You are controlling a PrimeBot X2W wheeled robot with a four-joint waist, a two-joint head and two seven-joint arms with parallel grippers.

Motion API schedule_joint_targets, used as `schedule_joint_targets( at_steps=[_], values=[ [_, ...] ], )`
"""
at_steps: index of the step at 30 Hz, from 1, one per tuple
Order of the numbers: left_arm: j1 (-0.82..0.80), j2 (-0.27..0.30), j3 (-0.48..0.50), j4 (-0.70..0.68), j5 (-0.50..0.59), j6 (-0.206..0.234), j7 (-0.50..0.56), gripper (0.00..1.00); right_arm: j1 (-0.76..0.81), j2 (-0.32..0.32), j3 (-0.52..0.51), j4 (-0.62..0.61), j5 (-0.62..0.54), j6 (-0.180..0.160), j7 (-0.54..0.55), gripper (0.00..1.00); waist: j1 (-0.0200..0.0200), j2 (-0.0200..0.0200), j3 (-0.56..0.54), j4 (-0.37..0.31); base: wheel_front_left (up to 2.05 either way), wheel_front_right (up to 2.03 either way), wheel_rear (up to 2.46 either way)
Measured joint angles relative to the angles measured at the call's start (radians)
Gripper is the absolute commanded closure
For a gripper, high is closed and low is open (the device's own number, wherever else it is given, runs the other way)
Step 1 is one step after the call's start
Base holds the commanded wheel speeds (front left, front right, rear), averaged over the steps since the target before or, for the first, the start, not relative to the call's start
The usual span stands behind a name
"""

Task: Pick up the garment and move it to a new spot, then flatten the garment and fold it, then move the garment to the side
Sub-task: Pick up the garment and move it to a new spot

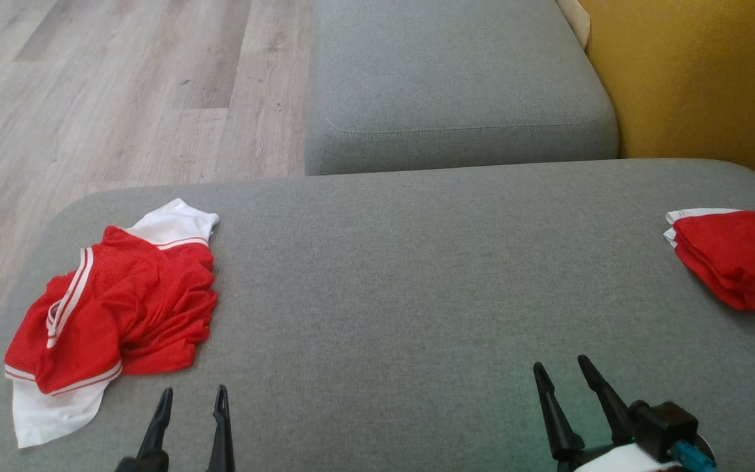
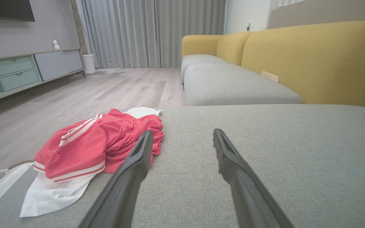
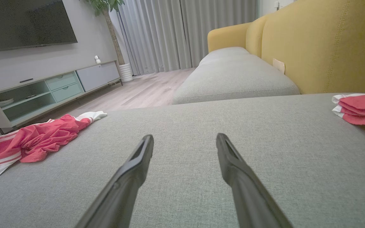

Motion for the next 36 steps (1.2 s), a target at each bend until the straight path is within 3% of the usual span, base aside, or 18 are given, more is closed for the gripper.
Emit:
schedule_joint_targets(
  at_steps=[22, 36],
  values=[
    [-0.001, -0.001, 0.017, 0.018, 0.005, -0.004, 0.0, 0.0, 0.001, 0.006, -0.022, 0.0, -0.009, 0.0, 0.0, 0.0, 0.0, 0.0, 0.004, 0.002, 0.0, 0.0, 0.0],
    [-0.002, -0.001, 0.05, 0.021, 0.017, -0.012, 0.0, 0.0, 0.024, 0.018, -0.03, 0.0, -0.008, 0.0, 0.0, 0.0, 0.0, 0.0, 0.02, 0.143, 0.0, 0.0, 0.0]
  ],
)
